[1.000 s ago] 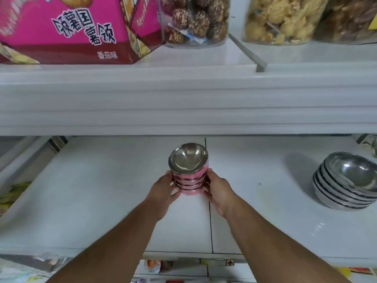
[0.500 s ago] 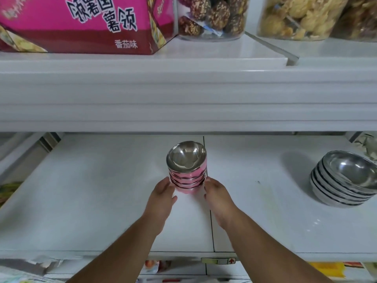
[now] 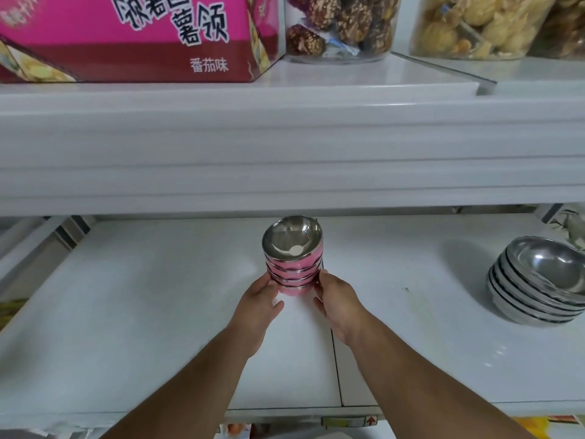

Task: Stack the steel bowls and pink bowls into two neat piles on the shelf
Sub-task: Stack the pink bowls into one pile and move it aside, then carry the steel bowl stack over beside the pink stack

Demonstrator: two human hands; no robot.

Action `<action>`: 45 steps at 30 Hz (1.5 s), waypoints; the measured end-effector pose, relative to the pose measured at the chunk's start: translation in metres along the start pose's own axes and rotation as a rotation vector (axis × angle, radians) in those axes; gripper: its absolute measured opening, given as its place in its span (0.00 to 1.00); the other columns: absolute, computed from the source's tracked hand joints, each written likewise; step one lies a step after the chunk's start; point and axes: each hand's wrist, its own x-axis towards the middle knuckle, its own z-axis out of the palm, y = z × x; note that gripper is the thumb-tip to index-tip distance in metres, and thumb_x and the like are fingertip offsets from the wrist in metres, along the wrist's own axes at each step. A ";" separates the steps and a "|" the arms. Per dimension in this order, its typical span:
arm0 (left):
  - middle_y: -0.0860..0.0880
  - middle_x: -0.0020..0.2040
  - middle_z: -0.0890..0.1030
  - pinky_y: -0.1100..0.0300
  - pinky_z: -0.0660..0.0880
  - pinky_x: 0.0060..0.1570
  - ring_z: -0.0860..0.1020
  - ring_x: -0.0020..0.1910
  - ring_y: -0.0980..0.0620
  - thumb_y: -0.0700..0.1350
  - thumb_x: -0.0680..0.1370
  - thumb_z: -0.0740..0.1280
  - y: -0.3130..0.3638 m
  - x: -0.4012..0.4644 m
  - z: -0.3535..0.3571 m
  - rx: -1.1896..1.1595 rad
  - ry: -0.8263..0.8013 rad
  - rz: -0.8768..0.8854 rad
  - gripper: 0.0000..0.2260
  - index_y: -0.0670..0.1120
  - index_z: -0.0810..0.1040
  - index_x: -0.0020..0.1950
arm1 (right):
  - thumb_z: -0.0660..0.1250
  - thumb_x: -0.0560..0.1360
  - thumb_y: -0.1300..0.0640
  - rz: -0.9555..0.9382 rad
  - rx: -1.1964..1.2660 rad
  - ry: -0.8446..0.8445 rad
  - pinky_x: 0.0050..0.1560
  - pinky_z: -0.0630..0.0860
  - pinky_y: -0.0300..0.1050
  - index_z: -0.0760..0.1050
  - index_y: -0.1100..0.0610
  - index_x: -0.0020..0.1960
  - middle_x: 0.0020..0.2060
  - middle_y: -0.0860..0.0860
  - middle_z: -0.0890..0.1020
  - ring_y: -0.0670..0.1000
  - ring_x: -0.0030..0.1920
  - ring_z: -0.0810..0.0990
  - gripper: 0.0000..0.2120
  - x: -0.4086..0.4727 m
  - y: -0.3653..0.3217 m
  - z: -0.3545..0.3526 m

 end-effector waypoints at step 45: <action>0.46 0.83 0.54 0.48 0.60 0.75 0.57 0.80 0.44 0.54 0.84 0.54 -0.036 -0.115 0.235 1.558 -0.105 0.147 0.28 0.47 0.53 0.82 | 0.46 0.85 0.48 -0.391 -1.467 -0.157 0.80 0.49 0.49 0.48 0.60 0.82 0.82 0.57 0.51 0.56 0.82 0.49 0.29 -0.066 0.025 -0.257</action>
